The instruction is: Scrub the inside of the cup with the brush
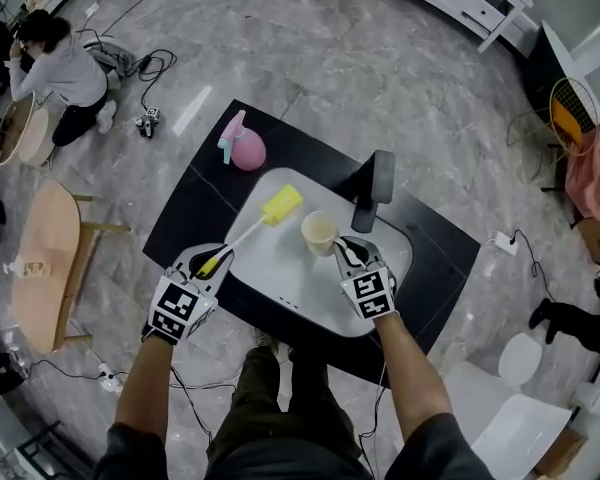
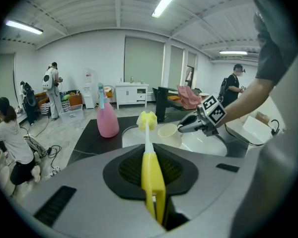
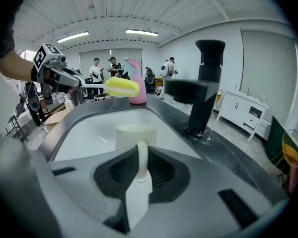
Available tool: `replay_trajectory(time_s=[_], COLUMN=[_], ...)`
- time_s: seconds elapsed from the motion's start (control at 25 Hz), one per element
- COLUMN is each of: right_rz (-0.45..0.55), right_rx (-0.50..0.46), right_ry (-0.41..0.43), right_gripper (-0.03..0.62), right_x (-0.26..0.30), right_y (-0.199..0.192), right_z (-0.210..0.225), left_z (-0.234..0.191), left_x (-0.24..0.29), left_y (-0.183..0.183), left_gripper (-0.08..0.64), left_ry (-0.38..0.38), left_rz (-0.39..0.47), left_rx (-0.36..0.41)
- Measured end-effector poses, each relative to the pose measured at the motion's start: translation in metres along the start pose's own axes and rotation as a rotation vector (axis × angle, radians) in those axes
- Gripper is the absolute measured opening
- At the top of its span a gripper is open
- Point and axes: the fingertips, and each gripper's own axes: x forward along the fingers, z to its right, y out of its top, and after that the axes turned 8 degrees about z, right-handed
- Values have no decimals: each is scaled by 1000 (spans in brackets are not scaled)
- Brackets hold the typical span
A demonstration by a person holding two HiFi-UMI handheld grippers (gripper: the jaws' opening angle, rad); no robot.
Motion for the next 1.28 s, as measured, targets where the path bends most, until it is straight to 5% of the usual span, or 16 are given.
replay_trajectory(time_s=[0.8,1.28], right_rz=[21,-74], right_rx=[64,16], right_ry=[-19,-9], right_gripper=[44,58], right_x=[57,46], right_y=[-59,-77], right_z=[14,14], left_z=[-5,-3], left_x=[34,31], left_y=[-43,-39], left_gripper=[34,34], left_ry=[-11,-12], left_rz=[-37,-36], left_rx=[-33,-41])
